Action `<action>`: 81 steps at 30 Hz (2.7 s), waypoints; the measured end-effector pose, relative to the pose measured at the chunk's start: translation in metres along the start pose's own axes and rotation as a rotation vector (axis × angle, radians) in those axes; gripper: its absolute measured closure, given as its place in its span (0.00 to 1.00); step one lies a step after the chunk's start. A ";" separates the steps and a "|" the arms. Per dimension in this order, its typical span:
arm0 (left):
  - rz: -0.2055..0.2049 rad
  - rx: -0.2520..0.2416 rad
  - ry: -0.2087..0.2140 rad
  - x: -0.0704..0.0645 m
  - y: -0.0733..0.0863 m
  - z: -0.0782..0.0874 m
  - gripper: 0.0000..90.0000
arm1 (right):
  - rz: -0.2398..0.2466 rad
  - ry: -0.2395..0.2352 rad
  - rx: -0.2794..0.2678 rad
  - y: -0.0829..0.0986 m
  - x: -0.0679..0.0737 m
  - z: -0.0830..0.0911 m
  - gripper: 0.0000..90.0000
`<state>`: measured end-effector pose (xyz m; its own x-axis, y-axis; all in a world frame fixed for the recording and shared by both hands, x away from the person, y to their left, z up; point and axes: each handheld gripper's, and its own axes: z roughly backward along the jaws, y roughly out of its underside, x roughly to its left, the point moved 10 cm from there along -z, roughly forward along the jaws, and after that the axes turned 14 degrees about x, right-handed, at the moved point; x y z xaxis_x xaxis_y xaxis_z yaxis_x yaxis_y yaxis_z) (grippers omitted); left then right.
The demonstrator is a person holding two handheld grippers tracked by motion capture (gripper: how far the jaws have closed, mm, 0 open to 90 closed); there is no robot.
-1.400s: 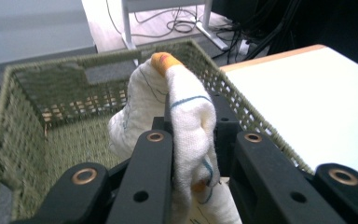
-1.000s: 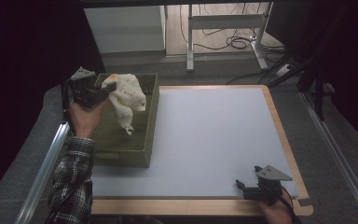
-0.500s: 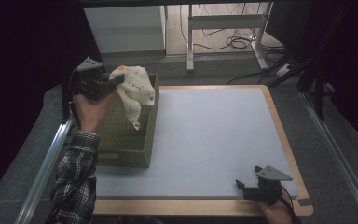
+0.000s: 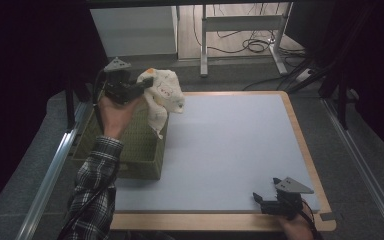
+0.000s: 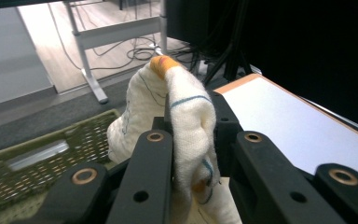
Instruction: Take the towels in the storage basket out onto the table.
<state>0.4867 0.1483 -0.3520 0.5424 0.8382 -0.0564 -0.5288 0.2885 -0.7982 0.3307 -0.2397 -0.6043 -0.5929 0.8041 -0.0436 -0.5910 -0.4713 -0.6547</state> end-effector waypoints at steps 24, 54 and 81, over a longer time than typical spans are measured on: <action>-0.076 0.036 0.124 -0.068 -0.017 -0.059 0.90 | 0.000 -0.001 0.000 0.000 0.000 0.000 0.08; -0.116 0.128 0.274 -0.144 0.012 -0.147 0.90 | -0.002 -0.001 -0.001 0.000 0.000 0.000 0.08; -0.136 0.247 0.240 -0.168 0.068 -0.223 0.56 | -0.003 0.000 -0.001 0.000 0.000 0.000 0.08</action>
<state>0.5050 -0.0766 -0.5312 0.7407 0.6607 -0.1218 -0.5670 0.5174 -0.6410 0.3306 -0.2397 -0.6042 -0.5914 0.8053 -0.0414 -0.5920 -0.4684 -0.6558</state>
